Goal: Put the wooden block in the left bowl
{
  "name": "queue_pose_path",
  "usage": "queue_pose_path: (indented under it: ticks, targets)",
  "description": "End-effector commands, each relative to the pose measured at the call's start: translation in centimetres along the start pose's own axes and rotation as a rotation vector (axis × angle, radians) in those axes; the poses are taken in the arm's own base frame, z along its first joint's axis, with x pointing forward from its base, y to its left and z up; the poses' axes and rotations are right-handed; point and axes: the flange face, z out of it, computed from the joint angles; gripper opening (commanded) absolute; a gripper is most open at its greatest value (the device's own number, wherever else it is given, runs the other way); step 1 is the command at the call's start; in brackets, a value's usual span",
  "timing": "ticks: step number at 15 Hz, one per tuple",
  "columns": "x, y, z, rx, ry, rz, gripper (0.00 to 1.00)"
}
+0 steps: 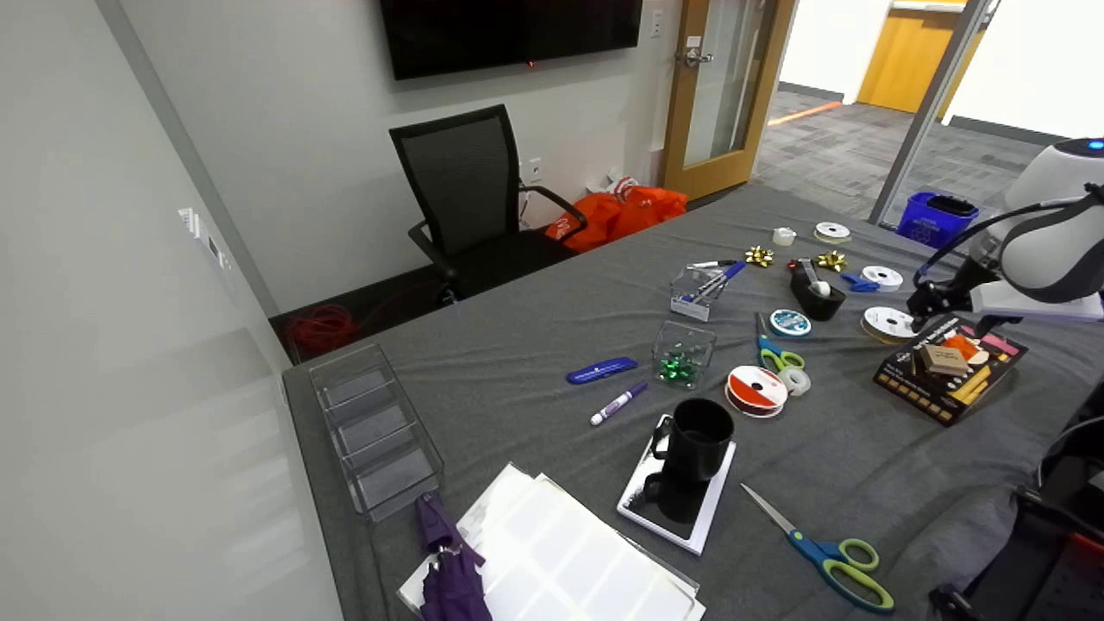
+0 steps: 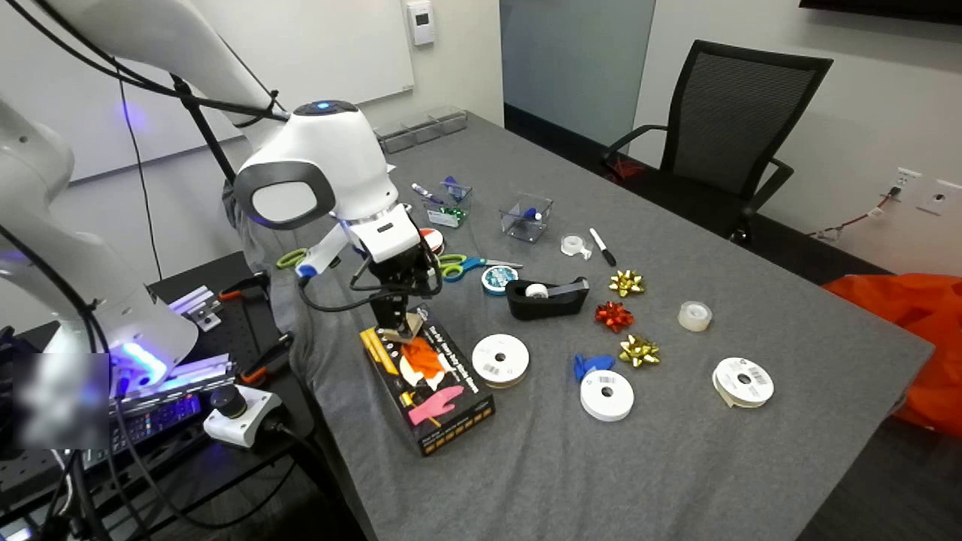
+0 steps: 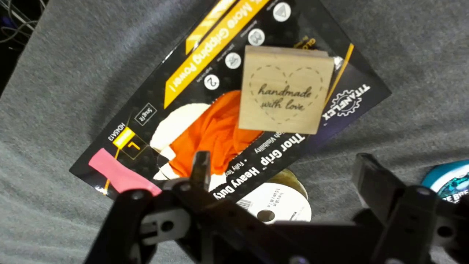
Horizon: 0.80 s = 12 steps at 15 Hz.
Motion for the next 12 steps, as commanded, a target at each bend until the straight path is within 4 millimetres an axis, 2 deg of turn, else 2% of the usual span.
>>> queue_pose_path:
  ticks: [1, 12]
  targets:
    - [0.35, -0.56, 0.57, 0.021, -0.033, -0.005, 1.0]
    - [1.07, -0.32, 0.83, -0.002, -0.13, -0.017, 1.0]
